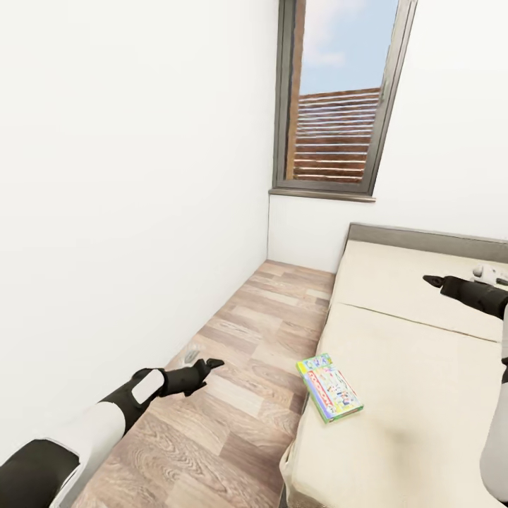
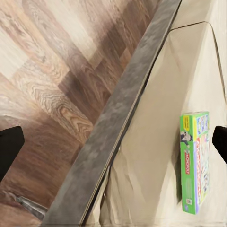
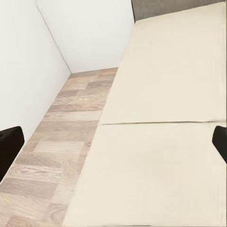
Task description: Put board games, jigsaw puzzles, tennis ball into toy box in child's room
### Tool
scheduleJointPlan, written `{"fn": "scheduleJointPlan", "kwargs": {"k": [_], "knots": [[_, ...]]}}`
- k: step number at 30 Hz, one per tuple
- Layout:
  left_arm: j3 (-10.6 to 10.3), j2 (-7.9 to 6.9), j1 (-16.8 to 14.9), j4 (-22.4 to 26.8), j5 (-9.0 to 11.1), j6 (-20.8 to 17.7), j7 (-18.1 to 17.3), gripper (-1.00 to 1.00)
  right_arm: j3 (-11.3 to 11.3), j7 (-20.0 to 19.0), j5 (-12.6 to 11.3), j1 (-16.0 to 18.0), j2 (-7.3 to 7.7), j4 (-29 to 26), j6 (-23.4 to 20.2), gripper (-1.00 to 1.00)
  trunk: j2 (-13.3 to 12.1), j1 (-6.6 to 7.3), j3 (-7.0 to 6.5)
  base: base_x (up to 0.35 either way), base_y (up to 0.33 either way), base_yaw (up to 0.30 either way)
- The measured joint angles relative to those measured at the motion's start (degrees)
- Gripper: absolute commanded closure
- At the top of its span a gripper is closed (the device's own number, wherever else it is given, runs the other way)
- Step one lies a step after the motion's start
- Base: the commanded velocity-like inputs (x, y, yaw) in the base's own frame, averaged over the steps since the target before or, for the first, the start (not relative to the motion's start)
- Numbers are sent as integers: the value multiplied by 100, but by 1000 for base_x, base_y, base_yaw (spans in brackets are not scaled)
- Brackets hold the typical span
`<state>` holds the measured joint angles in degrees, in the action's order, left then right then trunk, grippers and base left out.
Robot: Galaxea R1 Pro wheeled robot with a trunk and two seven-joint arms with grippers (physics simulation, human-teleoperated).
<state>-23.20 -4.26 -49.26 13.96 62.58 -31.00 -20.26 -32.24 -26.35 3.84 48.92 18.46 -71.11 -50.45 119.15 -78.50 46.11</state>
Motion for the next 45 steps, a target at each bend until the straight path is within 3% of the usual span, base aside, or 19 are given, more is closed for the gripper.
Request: {"fn": "scheduleJointPlan", "kwargs": {"k": [1, 4, 10, 12, 18, 26, 38, 45], "knots": [[-49, -20, 0, -19, -154, -2, -200, -100, 2, -117, -3, -118, -1, -204, -13, -100, 0, 0, 0, 0, 0, -289], [-93, -45, 8, -57, -316, 12, -505, -100, 4, -385, 0, -297, -10, -572, -91, -100, 0, 0, 4, 0, 0, -288], [-141, -105, 28, -93, -451, 122, -897, -100, -7, -733, 9, -562, -13, -1053, -498, -100, 0, 0, 14, 0, 0, -287], [-142, -132, 55, -108, -480, 405, -1118, -100, -7, -801, 6, -616, -14, -1148, -612, -100, 0, 0, 15, 0, 0, -286], [-92, -240, 213, -67, -448, 701, -1338, -100, 4, -822, 11, -633, -31, -1178, -637, -100, 0, 0, 16, 0, 0, -286], [-61, -393, 320, -56, -416, 753, -1550, -100, 12, -830, 12, -636, -49, -1191, -638, -100, 0, 0, 17, 0, 0, -286], [-49, -422, 344, -53, -266, 750, -1657, -100, 13, -834, 17, -643, -57, -1201, -630, -100, 0, 0, 17, 0, 0, -286], [-50, -429, 342, -47, -253, 738, -1674, -100, 13, -834, 21, -645, -60, -1201, -617, -100, 279, -153, 142, 0, 0, -274]]}}
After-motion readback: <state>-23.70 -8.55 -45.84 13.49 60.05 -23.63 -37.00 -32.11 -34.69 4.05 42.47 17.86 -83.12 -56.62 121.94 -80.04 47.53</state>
